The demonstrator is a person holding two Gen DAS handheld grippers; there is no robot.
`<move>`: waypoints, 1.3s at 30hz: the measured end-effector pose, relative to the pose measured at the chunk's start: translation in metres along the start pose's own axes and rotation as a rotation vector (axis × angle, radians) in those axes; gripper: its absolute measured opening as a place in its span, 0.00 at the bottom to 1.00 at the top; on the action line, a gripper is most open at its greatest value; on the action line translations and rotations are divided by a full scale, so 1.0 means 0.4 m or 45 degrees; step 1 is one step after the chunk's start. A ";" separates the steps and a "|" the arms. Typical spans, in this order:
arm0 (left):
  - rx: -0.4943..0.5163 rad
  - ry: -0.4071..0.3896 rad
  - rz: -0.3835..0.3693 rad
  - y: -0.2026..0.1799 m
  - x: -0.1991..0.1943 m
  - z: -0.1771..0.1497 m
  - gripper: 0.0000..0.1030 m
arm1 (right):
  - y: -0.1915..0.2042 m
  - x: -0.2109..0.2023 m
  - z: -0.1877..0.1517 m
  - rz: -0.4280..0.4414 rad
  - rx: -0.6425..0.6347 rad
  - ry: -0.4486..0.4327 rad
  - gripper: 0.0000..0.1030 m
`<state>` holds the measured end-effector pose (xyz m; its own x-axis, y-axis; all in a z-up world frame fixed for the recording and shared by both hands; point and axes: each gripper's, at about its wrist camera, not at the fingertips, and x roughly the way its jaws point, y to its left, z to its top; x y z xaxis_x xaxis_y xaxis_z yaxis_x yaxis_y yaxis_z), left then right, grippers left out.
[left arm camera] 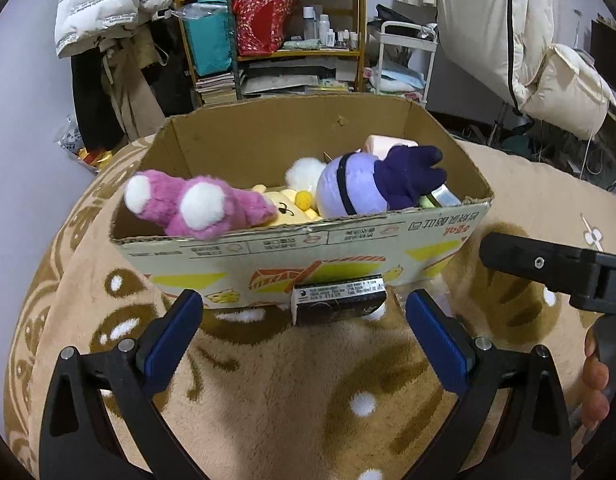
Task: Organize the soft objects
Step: 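Lower the right tool to the clear bag with the lavender item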
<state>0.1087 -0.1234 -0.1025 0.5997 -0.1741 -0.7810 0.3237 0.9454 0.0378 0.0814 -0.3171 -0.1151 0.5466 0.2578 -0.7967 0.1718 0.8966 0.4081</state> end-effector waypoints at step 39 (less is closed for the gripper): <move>0.015 0.210 -0.005 -0.036 0.194 -0.017 0.69 | -0.042 0.159 -0.005 0.043 0.114 0.279 0.86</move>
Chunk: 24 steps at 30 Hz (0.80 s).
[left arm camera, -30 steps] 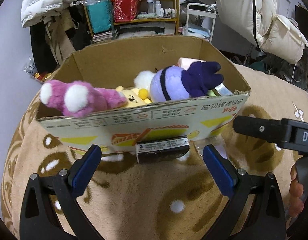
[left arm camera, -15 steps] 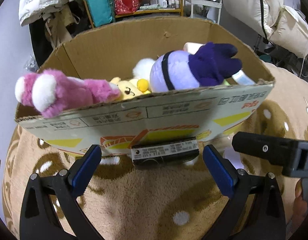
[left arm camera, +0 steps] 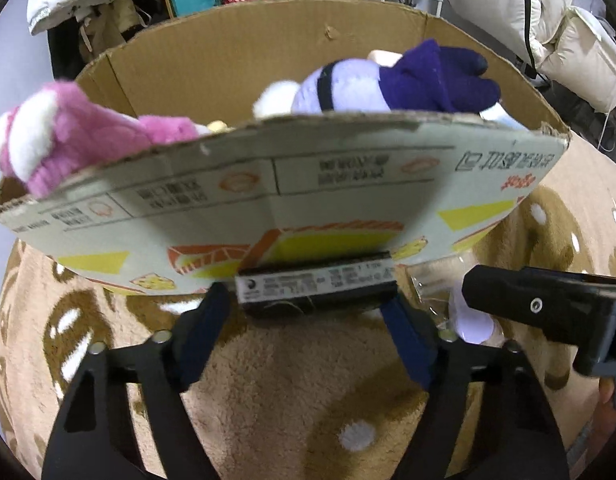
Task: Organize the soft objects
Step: 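Lower the right tool to the clear bag with the lavender item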
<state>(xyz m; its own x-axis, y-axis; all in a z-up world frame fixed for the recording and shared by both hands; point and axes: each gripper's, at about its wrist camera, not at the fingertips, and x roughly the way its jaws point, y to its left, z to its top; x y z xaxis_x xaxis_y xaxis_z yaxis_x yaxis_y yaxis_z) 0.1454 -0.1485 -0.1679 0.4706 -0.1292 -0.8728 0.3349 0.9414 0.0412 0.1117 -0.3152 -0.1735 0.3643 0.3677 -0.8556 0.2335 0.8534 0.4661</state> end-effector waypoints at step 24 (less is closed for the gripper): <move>-0.016 -0.019 0.085 0.039 -0.057 -0.078 0.63 | 0.075 0.079 -0.020 -0.028 -0.133 0.104 0.70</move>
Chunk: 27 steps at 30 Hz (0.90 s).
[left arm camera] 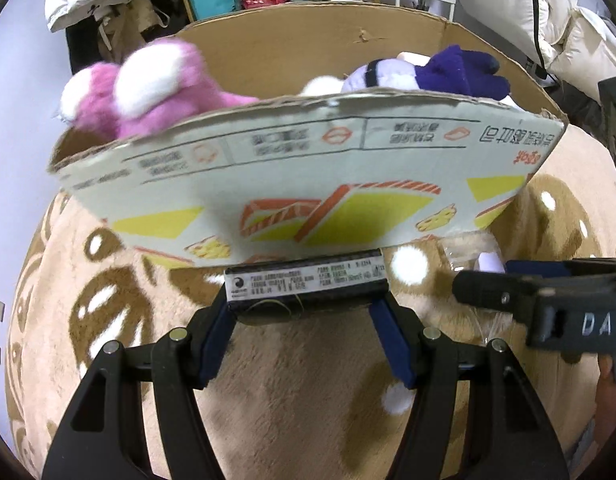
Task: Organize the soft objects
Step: 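Lower the right tool to the clear bag with the lavender item, then close the right tool on the clear bag and lift it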
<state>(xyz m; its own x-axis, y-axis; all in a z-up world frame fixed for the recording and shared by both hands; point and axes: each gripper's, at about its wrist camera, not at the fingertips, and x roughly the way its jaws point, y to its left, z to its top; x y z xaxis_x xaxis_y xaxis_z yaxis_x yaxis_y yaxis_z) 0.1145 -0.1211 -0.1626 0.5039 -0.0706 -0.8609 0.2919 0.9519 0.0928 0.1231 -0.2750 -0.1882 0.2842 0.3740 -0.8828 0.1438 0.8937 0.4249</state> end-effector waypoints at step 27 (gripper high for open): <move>-0.037 -0.341 0.118 0.064 -0.289 -0.017 0.63 | 0.051 -0.045 -0.046 -0.140 -0.205 -0.073 0.42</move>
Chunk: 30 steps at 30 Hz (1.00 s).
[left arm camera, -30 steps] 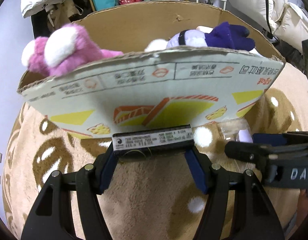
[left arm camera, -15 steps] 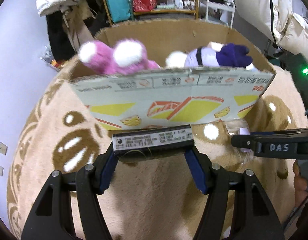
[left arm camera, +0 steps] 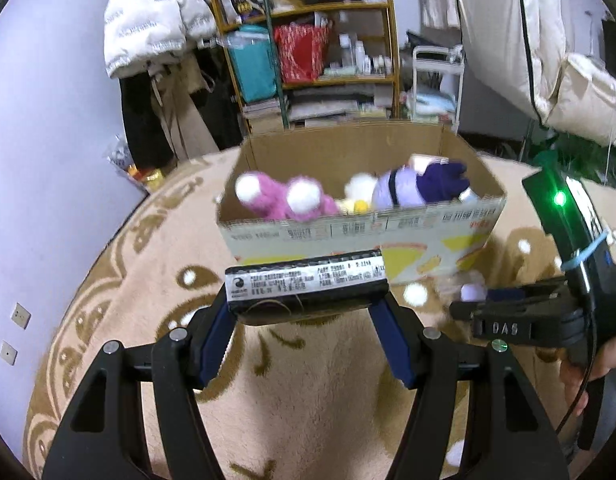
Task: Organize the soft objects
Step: 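Close the right tool on the clear bag and lift it, then carry the clear bag over the box and open the right tool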
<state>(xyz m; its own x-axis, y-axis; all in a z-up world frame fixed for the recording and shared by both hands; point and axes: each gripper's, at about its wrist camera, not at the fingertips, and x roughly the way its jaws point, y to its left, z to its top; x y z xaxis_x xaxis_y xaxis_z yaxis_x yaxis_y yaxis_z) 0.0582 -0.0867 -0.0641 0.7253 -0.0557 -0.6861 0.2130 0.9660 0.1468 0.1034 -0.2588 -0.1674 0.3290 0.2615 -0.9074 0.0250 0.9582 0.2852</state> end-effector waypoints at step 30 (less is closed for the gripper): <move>-0.057 -0.397 0.075 0.076 -0.136 0.138 0.63 | 0.117 -0.329 -0.013 0.076 -0.135 -0.693 0.34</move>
<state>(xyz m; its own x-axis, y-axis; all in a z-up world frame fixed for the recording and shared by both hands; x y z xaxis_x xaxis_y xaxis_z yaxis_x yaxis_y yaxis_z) 0.0614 -0.0683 0.0169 0.9027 -0.0673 -0.4250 0.1406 0.9796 0.1434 0.0566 -0.2479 -0.0363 0.7677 0.2447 -0.5923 -0.0947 0.9574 0.2728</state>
